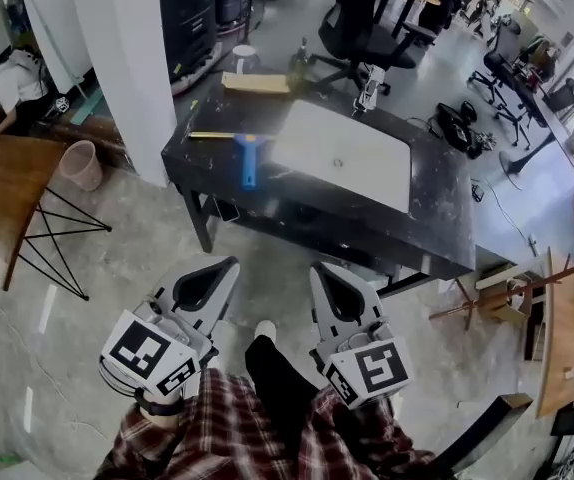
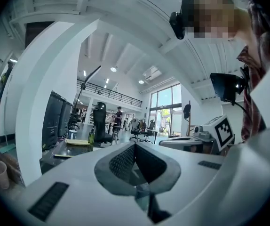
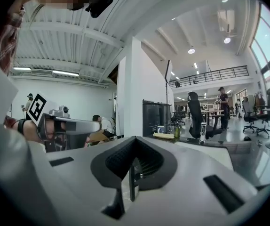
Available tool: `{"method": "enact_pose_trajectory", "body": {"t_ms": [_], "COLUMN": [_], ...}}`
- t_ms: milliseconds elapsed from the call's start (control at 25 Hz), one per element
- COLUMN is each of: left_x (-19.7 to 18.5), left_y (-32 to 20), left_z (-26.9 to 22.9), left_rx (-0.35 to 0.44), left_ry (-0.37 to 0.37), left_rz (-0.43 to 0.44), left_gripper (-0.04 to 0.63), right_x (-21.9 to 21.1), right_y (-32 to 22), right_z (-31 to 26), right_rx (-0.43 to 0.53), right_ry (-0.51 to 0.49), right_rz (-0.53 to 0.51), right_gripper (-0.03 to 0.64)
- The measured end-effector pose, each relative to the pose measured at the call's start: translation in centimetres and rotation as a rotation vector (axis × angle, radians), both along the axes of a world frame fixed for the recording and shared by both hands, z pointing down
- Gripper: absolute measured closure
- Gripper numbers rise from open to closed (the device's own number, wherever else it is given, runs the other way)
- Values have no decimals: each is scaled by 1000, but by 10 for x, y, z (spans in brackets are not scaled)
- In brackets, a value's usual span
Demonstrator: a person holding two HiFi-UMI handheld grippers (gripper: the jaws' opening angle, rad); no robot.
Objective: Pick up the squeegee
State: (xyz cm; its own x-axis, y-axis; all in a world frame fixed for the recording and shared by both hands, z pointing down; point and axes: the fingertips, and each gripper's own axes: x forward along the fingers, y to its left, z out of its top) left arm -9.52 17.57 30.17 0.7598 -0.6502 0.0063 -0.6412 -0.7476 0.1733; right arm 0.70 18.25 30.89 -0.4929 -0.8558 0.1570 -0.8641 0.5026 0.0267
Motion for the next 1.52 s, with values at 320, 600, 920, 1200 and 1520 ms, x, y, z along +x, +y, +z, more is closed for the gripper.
{"method": "enact_pose_trajectory", "body": {"t_ms": [320,600,920,1200,1520], "left_x": [45,49,35,15,8], "left_y": [-73,-125,-215,-304,-360], "left_z": [-7,7,14,2,12], "left_rx": [-2,-50,-57,-18,-67], "left_ry": [-8,-23,-30,-54,-59], "left_rz": [-37,-63,-7,82,188], "left_gripper": [589,589,589,589,589], "right_x": [39,42,34,7,-12], "right_y": [-81,-130,-210,-288,-338], "right_z": [-8,3,9,0,5], "right_rx": [3,-30,-34,-5,-40], "right_ry": [-2,-6,-18,-24,-18], "right_rz": [-74,-95,-14,65,140], "right_gripper": [604,604,604,605,604]}}
